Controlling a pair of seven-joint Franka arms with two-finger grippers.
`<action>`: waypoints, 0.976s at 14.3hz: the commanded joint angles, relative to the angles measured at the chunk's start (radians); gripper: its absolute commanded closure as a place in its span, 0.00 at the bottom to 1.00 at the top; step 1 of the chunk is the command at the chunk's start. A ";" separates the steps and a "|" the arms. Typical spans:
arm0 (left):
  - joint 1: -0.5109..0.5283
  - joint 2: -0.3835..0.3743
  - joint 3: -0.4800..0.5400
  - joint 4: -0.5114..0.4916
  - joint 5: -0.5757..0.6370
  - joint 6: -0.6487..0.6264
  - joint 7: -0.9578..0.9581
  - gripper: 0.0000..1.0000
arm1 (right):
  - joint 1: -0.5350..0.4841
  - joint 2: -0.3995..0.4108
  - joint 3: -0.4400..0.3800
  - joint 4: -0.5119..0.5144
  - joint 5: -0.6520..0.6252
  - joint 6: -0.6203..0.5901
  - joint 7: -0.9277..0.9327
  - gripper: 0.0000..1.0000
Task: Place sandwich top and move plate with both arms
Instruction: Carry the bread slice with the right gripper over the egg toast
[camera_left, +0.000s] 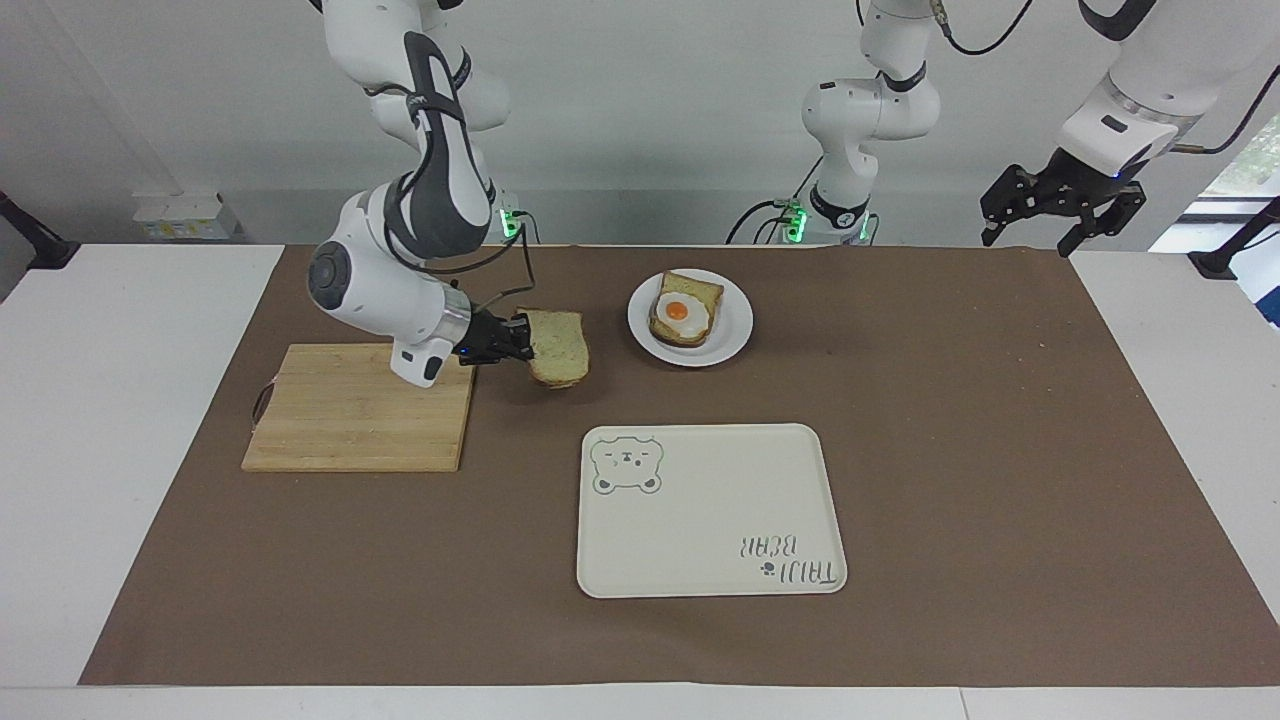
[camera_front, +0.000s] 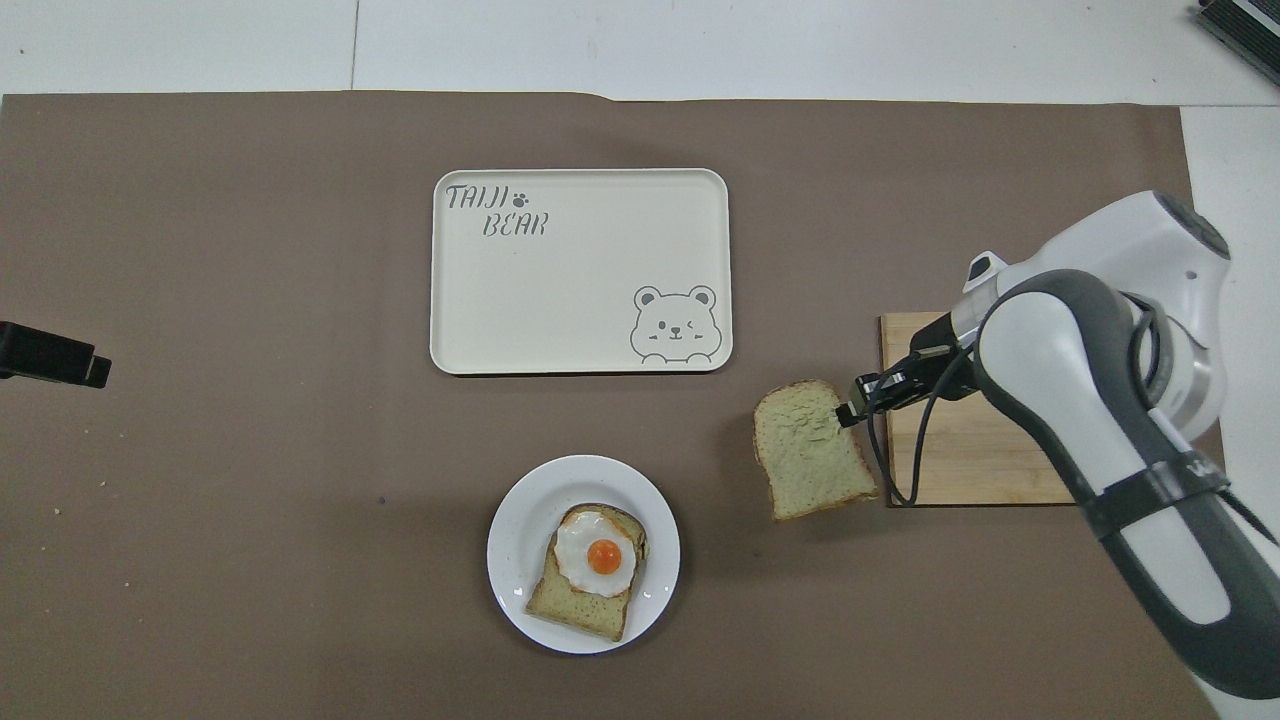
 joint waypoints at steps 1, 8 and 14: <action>-0.001 -0.026 -0.001 -0.034 0.011 0.023 -0.010 0.00 | 0.082 -0.038 -0.001 -0.044 0.024 0.086 0.099 1.00; -0.001 -0.024 -0.001 -0.033 0.010 0.025 -0.008 0.00 | 0.314 -0.032 -0.001 -0.045 0.024 0.282 0.362 1.00; 0.000 -0.026 0.001 -0.033 0.011 0.019 -0.010 0.00 | 0.435 -0.041 0.006 -0.044 0.030 0.343 0.530 1.00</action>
